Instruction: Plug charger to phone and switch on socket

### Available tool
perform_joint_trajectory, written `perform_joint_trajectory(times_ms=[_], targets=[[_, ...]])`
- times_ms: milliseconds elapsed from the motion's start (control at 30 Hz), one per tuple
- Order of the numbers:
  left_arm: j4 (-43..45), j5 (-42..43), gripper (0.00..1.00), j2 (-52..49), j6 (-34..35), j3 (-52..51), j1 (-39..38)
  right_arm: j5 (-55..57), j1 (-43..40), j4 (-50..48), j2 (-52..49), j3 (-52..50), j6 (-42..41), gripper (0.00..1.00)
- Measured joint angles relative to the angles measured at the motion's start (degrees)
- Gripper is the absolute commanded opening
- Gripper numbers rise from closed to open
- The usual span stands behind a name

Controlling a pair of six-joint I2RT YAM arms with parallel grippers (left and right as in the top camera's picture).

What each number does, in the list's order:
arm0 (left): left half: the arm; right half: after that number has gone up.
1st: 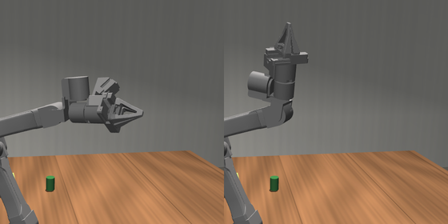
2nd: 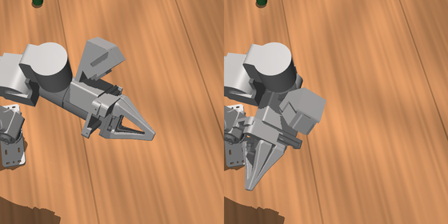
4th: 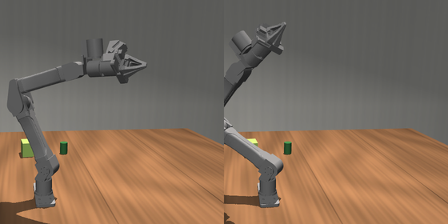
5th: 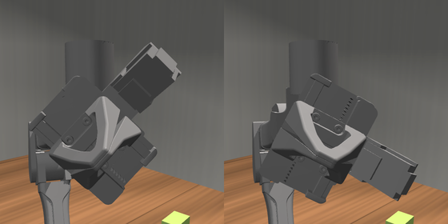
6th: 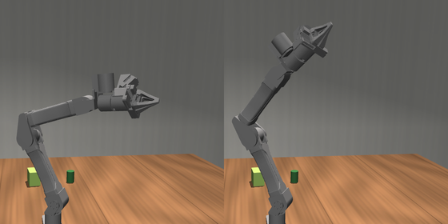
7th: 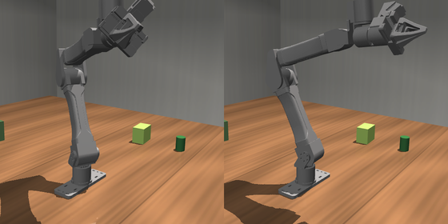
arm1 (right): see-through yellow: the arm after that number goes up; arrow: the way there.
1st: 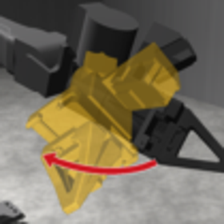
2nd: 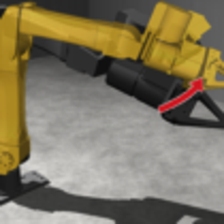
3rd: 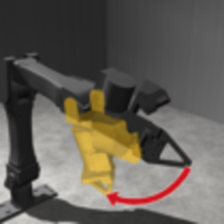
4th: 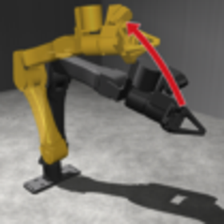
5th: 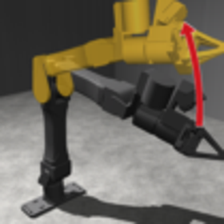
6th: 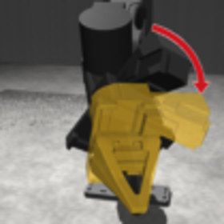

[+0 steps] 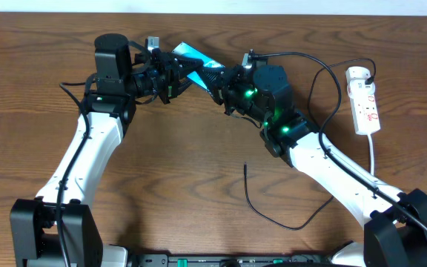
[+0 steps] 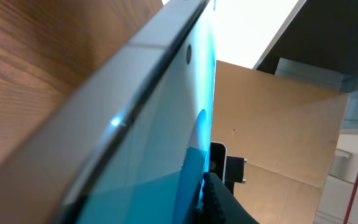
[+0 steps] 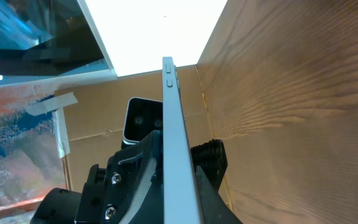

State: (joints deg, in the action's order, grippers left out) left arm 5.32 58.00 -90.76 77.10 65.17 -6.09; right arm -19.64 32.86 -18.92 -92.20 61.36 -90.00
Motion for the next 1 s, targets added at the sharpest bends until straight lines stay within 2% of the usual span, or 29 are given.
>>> perform_joint_trajectory(times_ms=[1000], targets=[[2.16, -1.2, 0.08, 0.0, -2.19, -0.13, -0.09, -0.07, 0.39, -0.04, 0.0, 0.39, -10.93, 0.01]])
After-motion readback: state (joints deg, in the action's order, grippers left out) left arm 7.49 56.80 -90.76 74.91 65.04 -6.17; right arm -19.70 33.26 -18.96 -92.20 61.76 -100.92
